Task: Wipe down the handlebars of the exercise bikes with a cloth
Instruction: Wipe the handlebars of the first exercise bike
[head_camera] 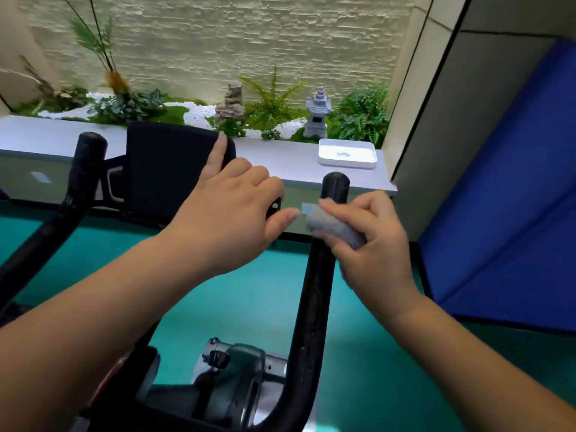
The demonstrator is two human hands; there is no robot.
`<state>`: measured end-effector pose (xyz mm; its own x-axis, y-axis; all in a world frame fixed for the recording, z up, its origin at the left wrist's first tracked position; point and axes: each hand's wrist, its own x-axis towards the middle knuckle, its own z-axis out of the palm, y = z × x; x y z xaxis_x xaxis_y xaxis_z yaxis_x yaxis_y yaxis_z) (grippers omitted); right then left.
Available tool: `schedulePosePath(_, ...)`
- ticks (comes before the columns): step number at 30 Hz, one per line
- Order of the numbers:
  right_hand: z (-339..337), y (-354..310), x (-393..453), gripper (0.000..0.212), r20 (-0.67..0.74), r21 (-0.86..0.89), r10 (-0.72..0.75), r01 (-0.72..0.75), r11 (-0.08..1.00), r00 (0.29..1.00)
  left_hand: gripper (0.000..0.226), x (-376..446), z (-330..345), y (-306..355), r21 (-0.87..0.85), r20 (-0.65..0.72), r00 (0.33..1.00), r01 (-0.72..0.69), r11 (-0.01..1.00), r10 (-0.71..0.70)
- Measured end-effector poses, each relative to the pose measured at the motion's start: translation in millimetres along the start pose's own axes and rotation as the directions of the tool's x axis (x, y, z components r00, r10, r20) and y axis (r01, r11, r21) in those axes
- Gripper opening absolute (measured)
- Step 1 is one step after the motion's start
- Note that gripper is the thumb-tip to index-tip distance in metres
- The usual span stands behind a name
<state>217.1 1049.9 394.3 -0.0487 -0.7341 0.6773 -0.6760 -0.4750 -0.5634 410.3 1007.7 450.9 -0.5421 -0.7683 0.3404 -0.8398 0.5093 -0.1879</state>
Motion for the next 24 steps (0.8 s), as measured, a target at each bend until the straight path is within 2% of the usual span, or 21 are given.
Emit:
schedulePosePath(3,1,-2,-12,0.039,0.055,-0.032,-0.009,0.011,0.999,0.998,0.054,-1,0,-4,-0.075,-0.012,0.999,-0.041,0.996,0.04)
schedulePosePath(9,2,-2,41,0.036,-0.06,-0.054,0.048,-0.051,0.997,0.997,0.055,-6,3,-7,-0.191,-0.031,0.996,-0.089,0.978,0.084)
schedulePosePath(13,1,-1,-1,0.043,0.003,0.004,0.031,-0.031,1.0,1.0,0.055,-6,7,-3,-0.213,-0.055,0.995,-0.089,0.973,0.079)
schedulePosePath(16,-1,1,3,0.04,0.015,0.029,0.046,-0.046,0.998,0.999,0.053,-5,8,-1,-0.195,-0.067,0.996,-0.079,0.978,0.067)
schedulePosePath(20,4,-2,37,0.033,-0.11,0.18,0.222,-0.2,0.963,0.969,0.051,-6,7,2,-0.169,-0.065,0.997,-0.055,0.984,0.044)
schedulePosePath(24,10,-11,4,0.041,-0.124,0.317,0.365,-0.312,0.896,0.923,0.047,-6,8,5,-0.155,-0.054,0.998,-0.036,0.987,0.028)
